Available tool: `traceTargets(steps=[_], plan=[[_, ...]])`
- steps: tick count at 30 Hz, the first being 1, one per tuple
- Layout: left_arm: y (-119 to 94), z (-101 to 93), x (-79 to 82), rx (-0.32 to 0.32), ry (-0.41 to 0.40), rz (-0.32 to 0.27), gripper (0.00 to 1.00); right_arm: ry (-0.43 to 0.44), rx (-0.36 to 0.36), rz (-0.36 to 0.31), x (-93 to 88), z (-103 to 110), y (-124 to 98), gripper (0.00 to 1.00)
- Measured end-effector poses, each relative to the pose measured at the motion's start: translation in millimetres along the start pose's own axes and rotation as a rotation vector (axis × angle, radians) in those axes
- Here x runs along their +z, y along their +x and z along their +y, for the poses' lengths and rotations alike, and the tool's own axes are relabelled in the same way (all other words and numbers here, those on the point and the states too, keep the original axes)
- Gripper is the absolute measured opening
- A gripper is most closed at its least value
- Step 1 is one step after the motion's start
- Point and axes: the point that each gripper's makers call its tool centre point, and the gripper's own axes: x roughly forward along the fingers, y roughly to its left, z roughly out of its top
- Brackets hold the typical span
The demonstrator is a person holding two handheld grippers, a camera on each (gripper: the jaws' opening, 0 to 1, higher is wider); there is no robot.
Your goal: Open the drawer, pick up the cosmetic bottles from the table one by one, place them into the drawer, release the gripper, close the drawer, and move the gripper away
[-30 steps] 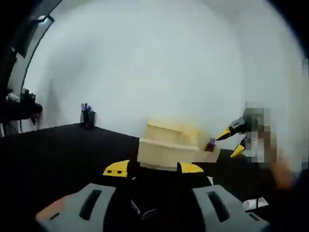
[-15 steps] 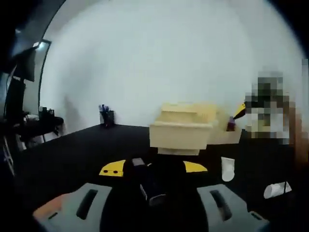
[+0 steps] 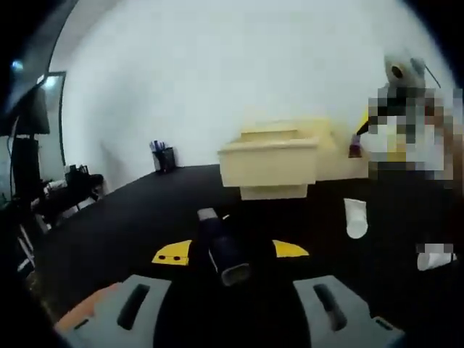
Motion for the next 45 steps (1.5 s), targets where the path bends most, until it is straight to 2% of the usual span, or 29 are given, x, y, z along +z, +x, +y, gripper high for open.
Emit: traceTargets(steps=[6, 14, 17, 21, 27, 31, 37, 45], plan=[[15.2, -9.0, -9.5, -0.052, -0.014, 0.083, 0.43, -0.003, 0.002, 0.001, 0.9, -3.5, -1.0, 0.44], [24.8, 1.0, -6.3, -0.009, 0.027, 0.141, 0.42, -0.009, 0.005, 0.005, 1.0, -3.3, -1.1, 0.44], [29.0, -2.0, -11.5, -0.038, -0.013, 0.18, 0.39, -0.009, 0.005, 0.003, 2.0, -6.9, -2.4, 0.43], [34.2, 0.6, -19.2, -0.028, -0.02, 0.205, 0.35, -0.012, 0.008, 0.009, 0.9, -5.4, -2.5, 0.43], [33.6, 1.4, -20.2, -0.013, -0.027, 0.214, 0.33, -0.012, 0.007, 0.009, 1.0, -4.0, -2.2, 0.43], [30.1, 16.1, -18.7, 0.051, -0.011, 0.186, 0.26, -0.015, 0.008, 0.009, 1.5, -4.5, -2.4, 0.43], [23.3, 24.5, -18.2, 0.059, 0.013, 0.168, 0.23, -0.018, 0.011, 0.01, 2.2, -6.0, -1.4, 0.43], [2.6, 38.3, 10.4, 0.094, 0.029, 0.027, 0.21, -0.038, 0.058, -0.08, 23.7, 12.9, 1.7, 0.42]])
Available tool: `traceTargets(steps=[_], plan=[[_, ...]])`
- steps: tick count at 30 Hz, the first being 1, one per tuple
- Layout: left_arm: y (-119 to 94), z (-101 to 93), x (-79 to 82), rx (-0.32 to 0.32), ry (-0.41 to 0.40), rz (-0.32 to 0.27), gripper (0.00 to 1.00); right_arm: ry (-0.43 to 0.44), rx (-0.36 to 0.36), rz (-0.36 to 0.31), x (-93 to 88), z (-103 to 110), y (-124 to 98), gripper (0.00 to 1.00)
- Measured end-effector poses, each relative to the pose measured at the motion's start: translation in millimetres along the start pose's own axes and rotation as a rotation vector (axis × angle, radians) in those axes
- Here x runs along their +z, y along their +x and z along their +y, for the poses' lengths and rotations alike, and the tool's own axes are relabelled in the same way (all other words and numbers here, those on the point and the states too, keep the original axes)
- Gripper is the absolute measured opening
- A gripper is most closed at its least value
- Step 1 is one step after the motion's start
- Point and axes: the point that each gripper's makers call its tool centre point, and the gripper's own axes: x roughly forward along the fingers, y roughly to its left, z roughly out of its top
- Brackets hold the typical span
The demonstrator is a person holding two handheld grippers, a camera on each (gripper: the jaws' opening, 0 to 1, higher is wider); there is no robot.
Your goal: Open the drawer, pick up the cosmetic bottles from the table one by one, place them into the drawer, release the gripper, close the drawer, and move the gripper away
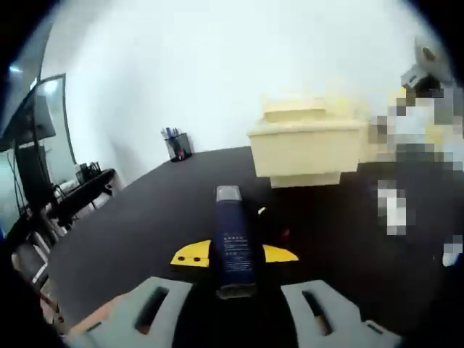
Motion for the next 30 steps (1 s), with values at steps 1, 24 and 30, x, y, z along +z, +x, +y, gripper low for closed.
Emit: traceTargets(steps=[1, 24, 30], plan=[[-2.7, 1.3, 4.6, -0.001, -0.003, -0.019, 0.21, -0.001, 0.002, -0.004, 1.0, 0.5, 0.2, 0.42], [-58.3, -37.2, 106.2, -0.057, 0.01, -0.469, 0.21, 0.376, -0.076, -0.585, 107.6, -35.2, 12.4, 0.42], [-61.9, -56.9, 129.1, -0.097, 0.038, -0.543, 0.21, 0.58, -0.023, -0.682, 117.7, -42.6, 16.9, 0.42]])
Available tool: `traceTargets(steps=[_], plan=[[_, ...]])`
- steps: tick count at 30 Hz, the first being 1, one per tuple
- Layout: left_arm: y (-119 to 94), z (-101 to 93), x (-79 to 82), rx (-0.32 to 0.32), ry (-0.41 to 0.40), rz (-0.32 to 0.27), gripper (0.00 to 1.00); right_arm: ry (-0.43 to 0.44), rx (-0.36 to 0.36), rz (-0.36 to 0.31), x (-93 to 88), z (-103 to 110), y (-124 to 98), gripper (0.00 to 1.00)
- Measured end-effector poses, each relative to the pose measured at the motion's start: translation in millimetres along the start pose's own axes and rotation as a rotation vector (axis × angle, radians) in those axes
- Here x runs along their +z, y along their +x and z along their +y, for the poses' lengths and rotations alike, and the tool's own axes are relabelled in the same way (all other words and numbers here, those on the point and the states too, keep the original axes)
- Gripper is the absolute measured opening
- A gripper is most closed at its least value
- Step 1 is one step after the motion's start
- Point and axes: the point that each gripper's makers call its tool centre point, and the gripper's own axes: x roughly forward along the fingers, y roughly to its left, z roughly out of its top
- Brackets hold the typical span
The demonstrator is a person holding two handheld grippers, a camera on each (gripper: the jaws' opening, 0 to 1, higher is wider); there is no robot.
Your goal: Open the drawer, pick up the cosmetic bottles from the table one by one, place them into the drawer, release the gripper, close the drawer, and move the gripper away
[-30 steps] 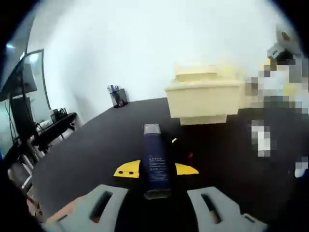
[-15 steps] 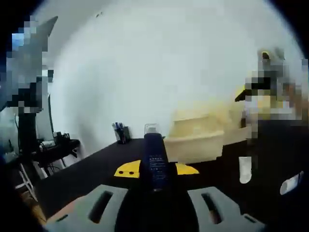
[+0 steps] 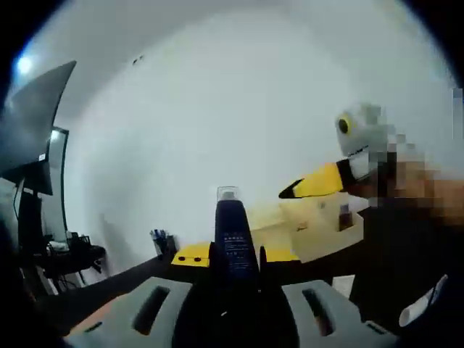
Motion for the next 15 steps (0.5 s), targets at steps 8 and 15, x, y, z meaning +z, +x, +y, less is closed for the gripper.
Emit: traceTargets(steps=[8, 15], plan=[[9.6, -27.2, 18.3, -0.041, 0.026, -0.068, 0.21, 0.27, 0.091, -0.115, 6.5, 13.1, 6.8, 0.43], [12.9, -44.1, 26.7, -0.06, 0.063, -0.104, 0.21, 0.419, 0.123, -0.163, 3.2, 15.0, 16.0, 0.42]])
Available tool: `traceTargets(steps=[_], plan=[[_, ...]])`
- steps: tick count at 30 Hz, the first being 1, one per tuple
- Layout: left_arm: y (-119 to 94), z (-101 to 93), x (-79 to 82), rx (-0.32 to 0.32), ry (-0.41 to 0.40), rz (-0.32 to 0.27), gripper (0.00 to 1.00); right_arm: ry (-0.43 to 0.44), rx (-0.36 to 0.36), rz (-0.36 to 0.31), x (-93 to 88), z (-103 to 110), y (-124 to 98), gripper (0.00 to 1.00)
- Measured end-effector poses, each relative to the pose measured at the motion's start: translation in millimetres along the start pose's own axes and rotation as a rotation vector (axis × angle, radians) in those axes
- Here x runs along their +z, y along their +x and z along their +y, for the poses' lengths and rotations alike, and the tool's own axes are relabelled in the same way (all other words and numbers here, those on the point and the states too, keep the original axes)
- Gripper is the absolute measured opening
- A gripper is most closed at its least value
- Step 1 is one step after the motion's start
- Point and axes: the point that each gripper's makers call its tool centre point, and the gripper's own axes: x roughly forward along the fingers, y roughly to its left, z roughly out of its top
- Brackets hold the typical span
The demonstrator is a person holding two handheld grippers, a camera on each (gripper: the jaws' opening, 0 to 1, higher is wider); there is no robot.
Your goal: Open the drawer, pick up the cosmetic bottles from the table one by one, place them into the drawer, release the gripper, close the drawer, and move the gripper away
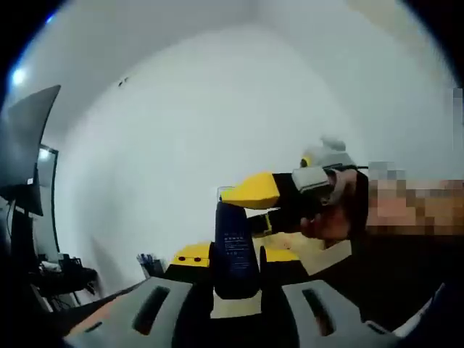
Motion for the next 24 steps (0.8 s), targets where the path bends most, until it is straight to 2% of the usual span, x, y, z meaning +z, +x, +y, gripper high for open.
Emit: traceTargets(steps=[3, 6, 11, 14, 21, 24], plan=[[-0.2, -3.9, -0.3, -0.002, 0.015, -0.003, 0.21, 0.12, 0.028, -0.041, 3.7, 4.1, 1.6, 0.39], [-1.8, -8.0, -1.3, 0.0, 0.023, 0.002, 0.21, 0.176, 0.017, -0.066, 5.8, 0.4, 2.3, 0.34], [0.6, -6.7, -6.8, -0.001, 0.025, 0.016, 0.21, 0.168, 0.007, -0.051, 1.5, -1.4, 5.0, 0.3], [0.2, -6.2, -8.1, 0.001, 0.026, 0.015, 0.21, 0.172, -0.012, -0.065, 4.3, -4.9, 6.1, 0.23], [-1.4, -7.1, -7.2, 0.005, 0.037, 0.003, 0.22, 0.208, -0.002, -0.093, 12.8, -6.0, 6.8, 0.2], [-0.2, -4.5, -9.1, 0.02, 0.066, 0.011, 0.22, 0.185, -0.007, -0.096, 16.0, -3.5, 7.0, 0.19]])
